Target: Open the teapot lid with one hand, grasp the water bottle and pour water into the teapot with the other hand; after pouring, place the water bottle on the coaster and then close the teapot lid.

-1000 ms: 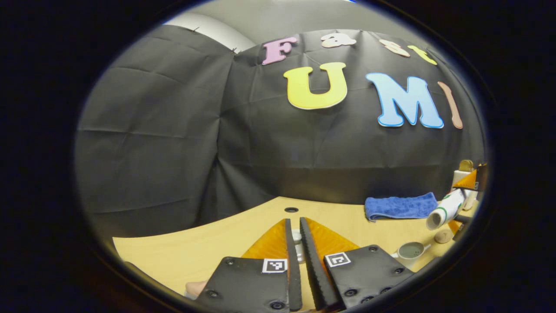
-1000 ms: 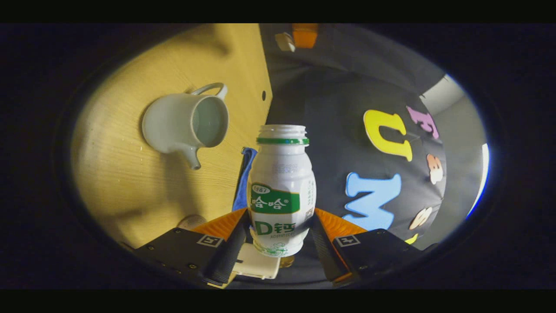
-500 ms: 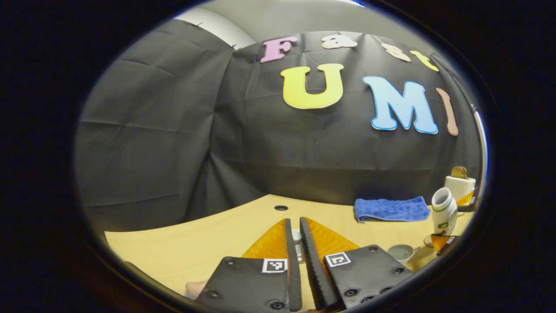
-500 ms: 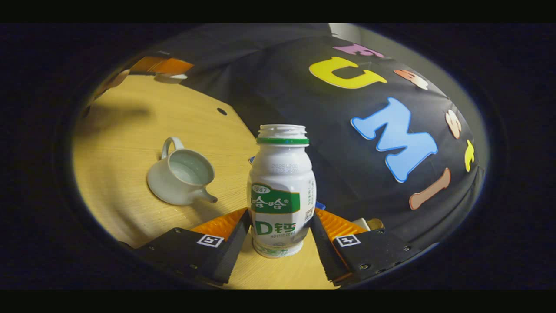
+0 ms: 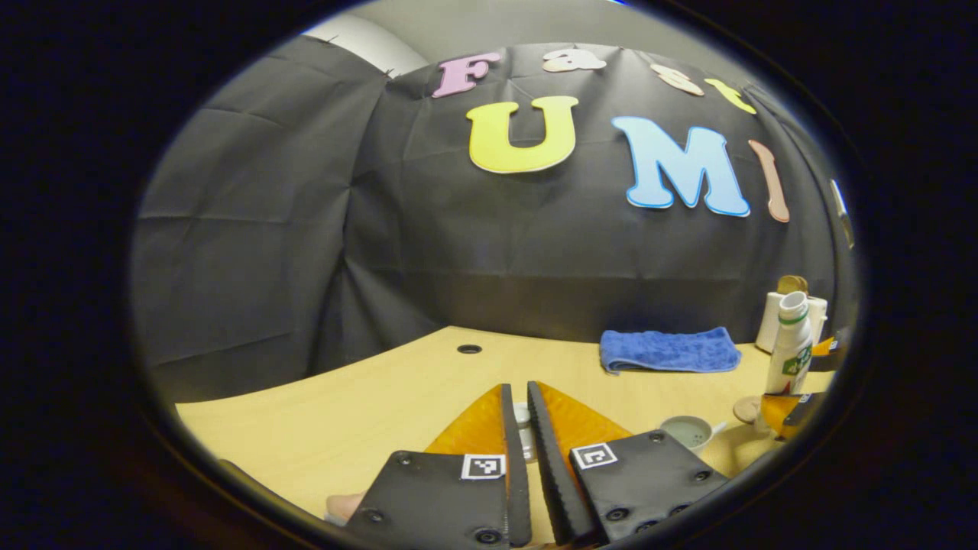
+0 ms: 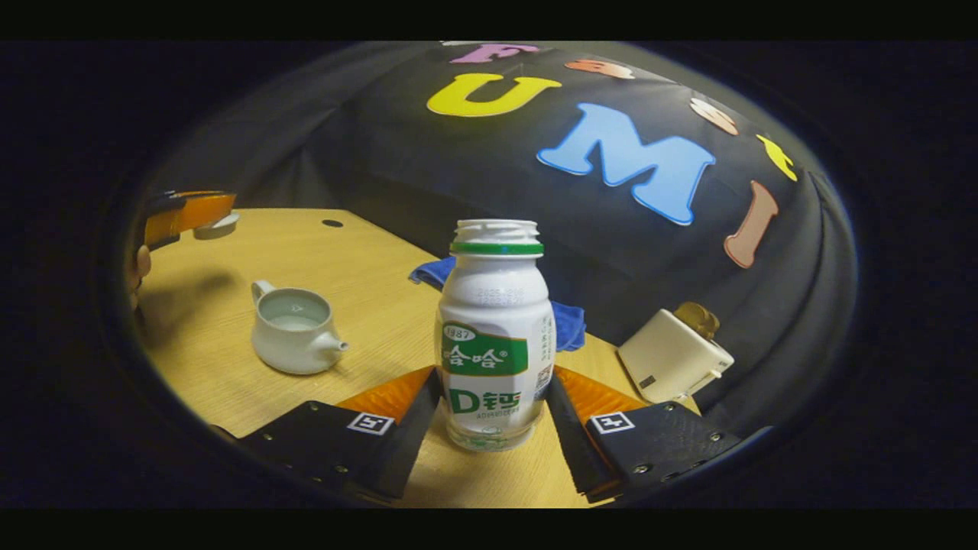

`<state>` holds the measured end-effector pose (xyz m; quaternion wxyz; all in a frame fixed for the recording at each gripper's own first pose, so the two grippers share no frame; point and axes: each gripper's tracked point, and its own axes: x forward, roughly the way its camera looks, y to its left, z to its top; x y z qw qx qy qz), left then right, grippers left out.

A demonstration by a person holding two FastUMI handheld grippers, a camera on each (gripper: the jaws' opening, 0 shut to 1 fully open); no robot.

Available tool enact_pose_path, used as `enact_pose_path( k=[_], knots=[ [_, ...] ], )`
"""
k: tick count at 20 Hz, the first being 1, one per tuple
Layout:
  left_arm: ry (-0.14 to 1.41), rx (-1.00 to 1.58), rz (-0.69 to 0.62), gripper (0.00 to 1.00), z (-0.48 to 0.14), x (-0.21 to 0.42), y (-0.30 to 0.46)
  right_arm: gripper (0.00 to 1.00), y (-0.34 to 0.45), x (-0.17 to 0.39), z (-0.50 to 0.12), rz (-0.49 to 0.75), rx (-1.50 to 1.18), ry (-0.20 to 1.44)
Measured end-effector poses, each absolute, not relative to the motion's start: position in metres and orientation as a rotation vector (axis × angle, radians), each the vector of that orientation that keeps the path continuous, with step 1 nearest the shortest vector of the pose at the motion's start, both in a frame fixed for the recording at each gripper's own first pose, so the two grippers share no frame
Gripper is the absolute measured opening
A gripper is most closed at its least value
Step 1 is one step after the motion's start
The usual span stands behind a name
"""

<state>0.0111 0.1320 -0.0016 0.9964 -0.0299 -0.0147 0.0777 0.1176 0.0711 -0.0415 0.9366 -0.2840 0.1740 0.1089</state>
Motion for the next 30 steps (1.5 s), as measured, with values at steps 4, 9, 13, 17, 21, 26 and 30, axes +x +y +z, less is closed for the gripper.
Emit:
enact_pose_path(
  k=[4, 9, 13, 17, 21, 26, 30],
  knots=[
    [-0.066, -0.099, 0.071, 0.19, 0.007, 0.012, 0.092, 0.78, 0.061, 0.12, -0.036, 0.192, -0.488, 0.346],
    [-0.095, -0.099, -0.005, 0.19, 0.012, 0.008, 0.045, 0.78, 0.057, 0.116, -0.026, 0.191, -0.434, 0.312],
    [-0.065, -0.045, -0.033, 0.44, 0.001, 0.014, 0.012, 0.78, 0.045, 0.112, -0.022, 0.176, -0.413, 0.294],
    [-0.049, -0.036, -0.054, 0.66, -0.006, 0.017, -0.002, 0.78, 0.03, 0.109, -0.024, 0.164, -0.391, 0.295],
    [-0.042, -0.02, -0.052, 0.19, -0.013, 0.024, -0.008, 0.78, 0.028, 0.106, -0.022, 0.177, -0.375, 0.284],
    [-0.039, 0.008, -0.037, 0.19, -0.016, 0.027, -0.015, 0.78, 0.026, 0.103, -0.022, 0.18, -0.355, 0.286],
    [-0.036, -0.01, -0.059, 0.19, -0.017, 0.031, -0.021, 0.78, 0.029, 0.102, -0.023, 0.19, -0.343, 0.291]
  ],
)
